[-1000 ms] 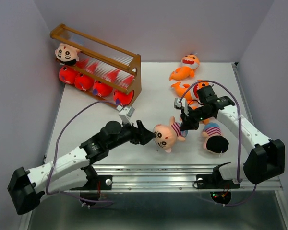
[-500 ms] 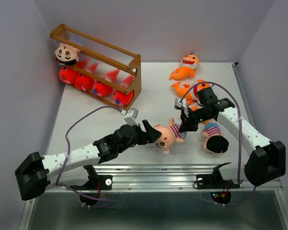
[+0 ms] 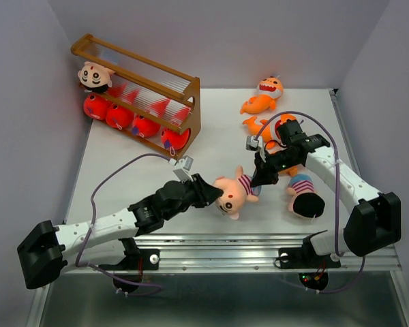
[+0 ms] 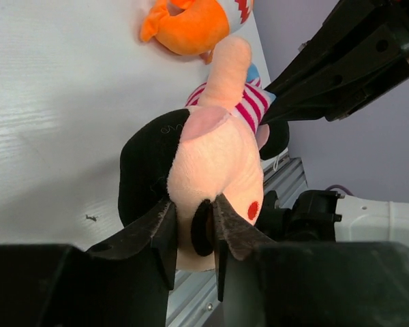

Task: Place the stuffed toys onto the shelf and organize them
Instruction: Pass the stuffed toy from the right arm to the left, then place the stuffed toy onto shelf

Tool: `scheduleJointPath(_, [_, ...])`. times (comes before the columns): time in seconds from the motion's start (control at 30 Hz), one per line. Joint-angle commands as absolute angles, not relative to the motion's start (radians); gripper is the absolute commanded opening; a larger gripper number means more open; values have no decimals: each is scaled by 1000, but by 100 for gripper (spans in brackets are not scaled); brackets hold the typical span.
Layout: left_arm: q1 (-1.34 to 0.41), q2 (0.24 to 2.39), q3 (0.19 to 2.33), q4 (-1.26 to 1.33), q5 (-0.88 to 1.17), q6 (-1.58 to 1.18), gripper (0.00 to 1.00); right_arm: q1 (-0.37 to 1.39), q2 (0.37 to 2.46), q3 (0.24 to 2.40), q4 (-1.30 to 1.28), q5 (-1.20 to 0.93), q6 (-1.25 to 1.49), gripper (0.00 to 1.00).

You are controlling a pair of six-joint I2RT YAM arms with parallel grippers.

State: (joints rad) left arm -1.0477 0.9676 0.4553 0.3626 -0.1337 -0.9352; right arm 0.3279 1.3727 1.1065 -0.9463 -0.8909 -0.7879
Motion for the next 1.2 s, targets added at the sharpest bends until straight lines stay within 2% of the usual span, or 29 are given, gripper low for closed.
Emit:
scheduleJointPath(0.0, [-1054,925,442,440,-117,-937,20,331,1387,1164,-945,-942,-770,3])
scheduleJointPath(0.03, [-1054,917,442,442,-117,-933,11,331,1388,1166,-943,-943,-767,5])
scheduleJointPath(0.07, [-1052,908,437,440,-120,-922,0,331,1390,1172,-940,-945,-761,11])
scheduleJointPath(0.1, [-1052,908,436,440,-120,-916,0,331,1390,1172,-940,-945,-759,11])
scheduleJointPath(0.2, [-1052,865,428,434,-136,-882,0,331,1385,1183,-934,-931,-732,47])
scheduleJointPath(0.27, [-1052,812,437,355,-173,-858,0,331,1375,1193,-919,-911,-703,95])
scheduleJointPath(0.3, [-1045,789,463,310,-184,-841,0,331,1353,1204,-908,-878,-666,100])
scheduleJointPath(0.5, [-944,554,593,-76,-255,-713,0,293,1273,1226,-802,-770,-537,100])
scheduleJointPath(0.67, [-746,465,730,-346,-330,-562,0,204,1255,1128,-716,-841,-518,100])
scheduleJointPath(0.8, [-655,566,856,-413,-394,-439,0,135,1287,1080,-710,-938,-554,100])
scheduleJointPath(0.93, [-534,672,928,-362,-385,-350,0,57,1327,1042,-709,-1061,-581,100])
scheduleJointPath(1.0, [-459,724,960,-333,-339,-321,0,23,1341,1023,-712,-1100,-592,100])
scheduleJointPath(1.1, [-214,832,997,-255,-140,-273,0,6,1322,996,-712,-1101,-607,100])
scheduleJointPath(1.17, [-112,880,1015,-223,-48,-271,0,6,1316,986,-712,-1103,-609,100])
